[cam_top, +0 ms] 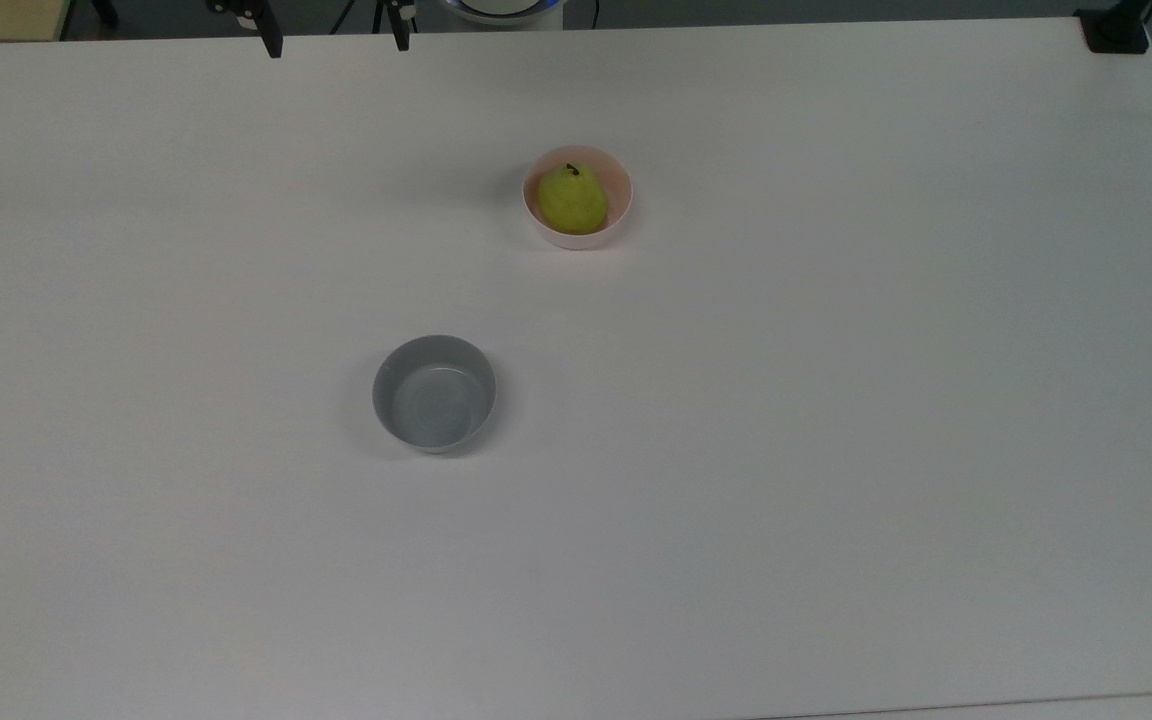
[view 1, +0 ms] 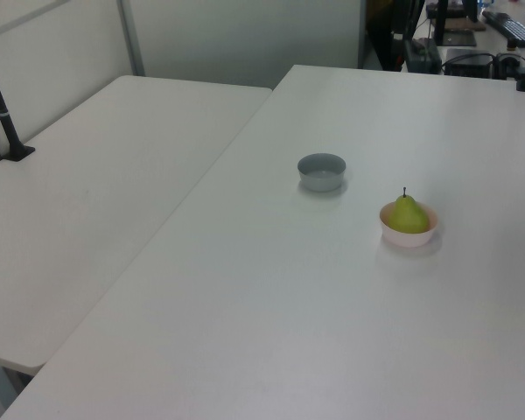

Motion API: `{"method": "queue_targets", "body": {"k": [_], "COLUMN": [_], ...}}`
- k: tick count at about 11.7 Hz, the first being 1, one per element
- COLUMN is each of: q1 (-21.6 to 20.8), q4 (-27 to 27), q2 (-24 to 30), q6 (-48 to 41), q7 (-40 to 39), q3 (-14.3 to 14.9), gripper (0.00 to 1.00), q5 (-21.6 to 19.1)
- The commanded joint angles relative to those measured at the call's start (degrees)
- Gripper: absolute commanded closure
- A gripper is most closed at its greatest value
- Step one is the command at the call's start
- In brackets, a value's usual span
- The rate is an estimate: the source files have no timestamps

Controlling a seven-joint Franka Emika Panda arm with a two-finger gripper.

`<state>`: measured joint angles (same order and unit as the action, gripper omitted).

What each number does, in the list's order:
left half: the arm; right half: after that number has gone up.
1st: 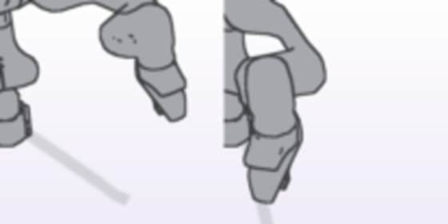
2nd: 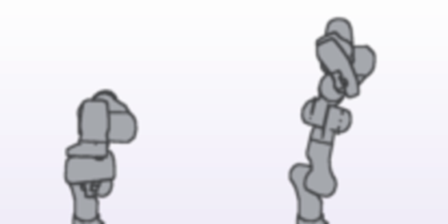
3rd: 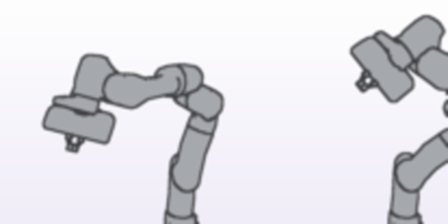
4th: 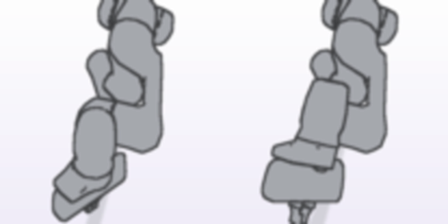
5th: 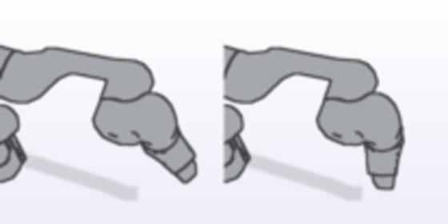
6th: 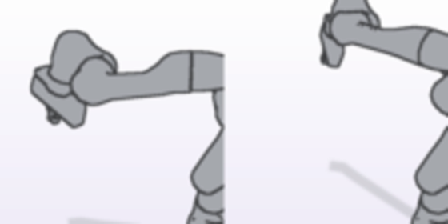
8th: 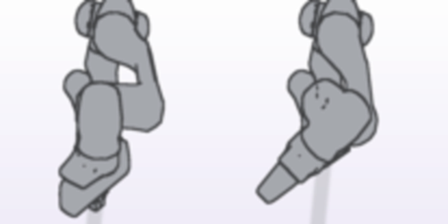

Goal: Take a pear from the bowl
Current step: 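Move the open gripper above the green pear in the pink bowl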

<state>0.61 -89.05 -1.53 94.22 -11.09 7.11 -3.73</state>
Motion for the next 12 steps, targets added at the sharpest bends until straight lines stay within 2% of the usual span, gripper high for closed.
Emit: {"method": "queue_targets", "body": {"k": [1, 9, 12], "q1": [-1.4, -0.88, -0.53], "q4": [-0.77, -0.6, -0.69], "q2": [0.39, 0.47, 0.56], "q6": [0.7, 0.26, -1.58], "q7": [1.07, 0.1, -4.8], "q3": [0.89, 0.89, 0.36], "gripper": [0.0, 0.0, 0.0], "q5": [0.57, 0.3, 0.57]}}
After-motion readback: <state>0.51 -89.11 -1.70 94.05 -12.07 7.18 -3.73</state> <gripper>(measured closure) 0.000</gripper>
